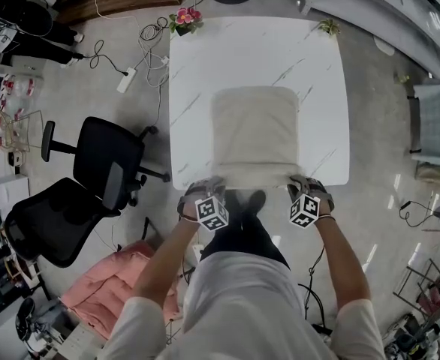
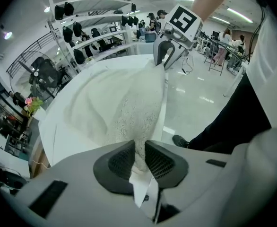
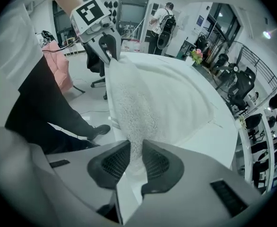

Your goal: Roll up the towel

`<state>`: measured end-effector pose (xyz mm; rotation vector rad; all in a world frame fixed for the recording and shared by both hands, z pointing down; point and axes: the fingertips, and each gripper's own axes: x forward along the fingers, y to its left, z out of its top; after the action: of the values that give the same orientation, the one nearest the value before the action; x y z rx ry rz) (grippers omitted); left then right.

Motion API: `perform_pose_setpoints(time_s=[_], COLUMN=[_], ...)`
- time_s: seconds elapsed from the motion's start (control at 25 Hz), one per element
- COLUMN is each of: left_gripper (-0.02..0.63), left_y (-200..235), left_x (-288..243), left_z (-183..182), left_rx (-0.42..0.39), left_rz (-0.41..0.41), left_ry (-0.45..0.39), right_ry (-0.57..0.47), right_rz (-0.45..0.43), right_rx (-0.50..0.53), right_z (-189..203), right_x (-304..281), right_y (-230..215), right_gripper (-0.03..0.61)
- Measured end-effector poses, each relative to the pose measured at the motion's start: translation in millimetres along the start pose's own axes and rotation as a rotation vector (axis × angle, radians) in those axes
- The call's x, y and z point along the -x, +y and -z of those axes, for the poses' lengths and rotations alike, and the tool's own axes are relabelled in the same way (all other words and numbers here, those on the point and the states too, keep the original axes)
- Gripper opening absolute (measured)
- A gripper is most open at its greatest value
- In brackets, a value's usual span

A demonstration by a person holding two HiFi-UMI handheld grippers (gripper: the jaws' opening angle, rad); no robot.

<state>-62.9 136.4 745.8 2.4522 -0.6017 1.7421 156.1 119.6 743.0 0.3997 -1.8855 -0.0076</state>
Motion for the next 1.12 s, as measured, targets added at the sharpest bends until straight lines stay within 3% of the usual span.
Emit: perform_pose_setpoints(time_s=[0.2,0.4,0.64,1.12], left_gripper=[0.067,0.067,0.067,0.071], left_y=[-12.4,-38.3,-51.9,-16.8], left_x=[5.7,16.9,33.1,35.7], left_z=[4.4,15.0,17.0,3.5], left_rx=[0.010,0.014,0.004,0.038], left_rz=[0.011,0.076,0.180,0.456], left_ry=[0.002,0.017,0.027,0.087], right_ry=[-0.011,-0.012,-0.029,0.050], right_rz=[0.006,-0.063,-0.130,-0.367], right_rx=[-0.003,0.003,-0.049,-0.107], right_z=[1.7,2.5,-0.2,-14.5], right_x=[2.7,14.0,28.2,24.3], right_y=[7.8,35.6,47.6,6.3], right_gripper=[0.075,0.075,0.078,0.092])
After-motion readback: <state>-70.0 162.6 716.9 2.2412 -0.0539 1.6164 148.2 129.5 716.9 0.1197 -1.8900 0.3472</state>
